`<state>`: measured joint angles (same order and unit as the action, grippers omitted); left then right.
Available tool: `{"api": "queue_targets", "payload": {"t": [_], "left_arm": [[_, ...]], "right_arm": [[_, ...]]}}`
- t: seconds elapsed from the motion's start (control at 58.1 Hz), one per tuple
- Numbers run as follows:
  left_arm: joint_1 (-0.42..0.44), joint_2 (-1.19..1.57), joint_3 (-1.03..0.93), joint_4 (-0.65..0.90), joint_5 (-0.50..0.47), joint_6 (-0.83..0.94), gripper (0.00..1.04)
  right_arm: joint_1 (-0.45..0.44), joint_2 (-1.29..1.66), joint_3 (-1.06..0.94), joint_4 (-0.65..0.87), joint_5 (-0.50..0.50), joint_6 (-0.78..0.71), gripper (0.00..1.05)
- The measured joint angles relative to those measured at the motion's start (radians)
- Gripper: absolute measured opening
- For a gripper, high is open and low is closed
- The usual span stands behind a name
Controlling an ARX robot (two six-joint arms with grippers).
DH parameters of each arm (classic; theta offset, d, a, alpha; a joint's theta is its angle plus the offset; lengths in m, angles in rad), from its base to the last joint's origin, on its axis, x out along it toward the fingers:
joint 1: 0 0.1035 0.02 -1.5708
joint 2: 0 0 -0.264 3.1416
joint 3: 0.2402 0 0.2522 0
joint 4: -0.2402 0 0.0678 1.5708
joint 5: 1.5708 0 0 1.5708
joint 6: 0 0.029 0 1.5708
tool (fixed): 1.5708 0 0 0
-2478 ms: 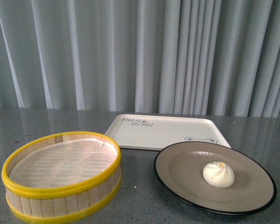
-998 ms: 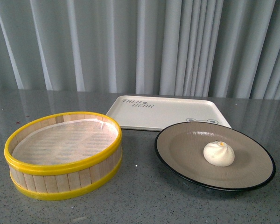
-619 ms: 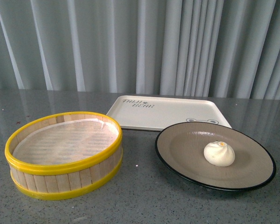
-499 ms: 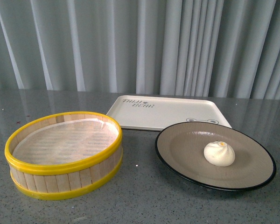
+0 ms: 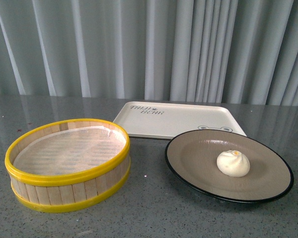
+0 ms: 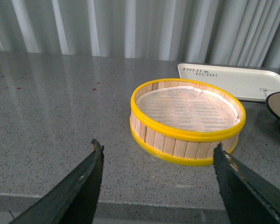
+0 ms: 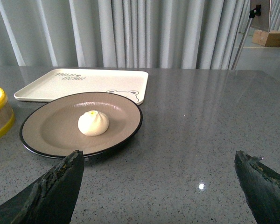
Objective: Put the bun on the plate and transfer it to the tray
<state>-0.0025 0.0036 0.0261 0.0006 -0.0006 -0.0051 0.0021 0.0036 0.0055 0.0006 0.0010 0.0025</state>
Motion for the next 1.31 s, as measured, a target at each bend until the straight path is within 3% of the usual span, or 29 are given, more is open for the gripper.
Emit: {"api": "queue_targets", "payload": {"t": [0.138,0.172,0.705,0.791,0.895,0.998,1.118,1.308], "left_arm": [[0.000,0.000,0.000,0.000,0.000,0.000,0.98],[0.000,0.000,0.000,0.000,0.000,0.001,1.00],[0.000,0.000,0.000,0.000,0.000,0.001,0.98],[0.000,0.000,0.000,0.000,0.000,0.000,0.98],[0.000,0.000,0.000,0.000,0.000,0.001,0.98],[0.000,0.000,0.000,0.000,0.000,0.001,0.98],[0.000,0.000,0.000,0.000,0.000,0.001,0.98],[0.000,0.000,0.000,0.000,0.000,0.001,0.98]], "right_arm": [[0.000,0.000,0.000,0.000,0.000,0.000,0.96],[0.000,0.000,0.000,0.000,0.000,0.000,0.96],[0.000,0.002,0.000,-0.002,0.003,0.005,0.96],[0.039,0.110,0.083,-0.204,0.117,0.202,0.96],[0.010,0.198,0.110,-0.260,0.064,0.460,0.96],[-0.067,0.242,0.127,-0.242,-0.005,0.514,0.96],[-0.135,0.333,0.180,-0.237,-0.090,0.378,0.96],[-0.349,0.576,0.330,-0.279,-0.270,-0.135,0.96]]}}
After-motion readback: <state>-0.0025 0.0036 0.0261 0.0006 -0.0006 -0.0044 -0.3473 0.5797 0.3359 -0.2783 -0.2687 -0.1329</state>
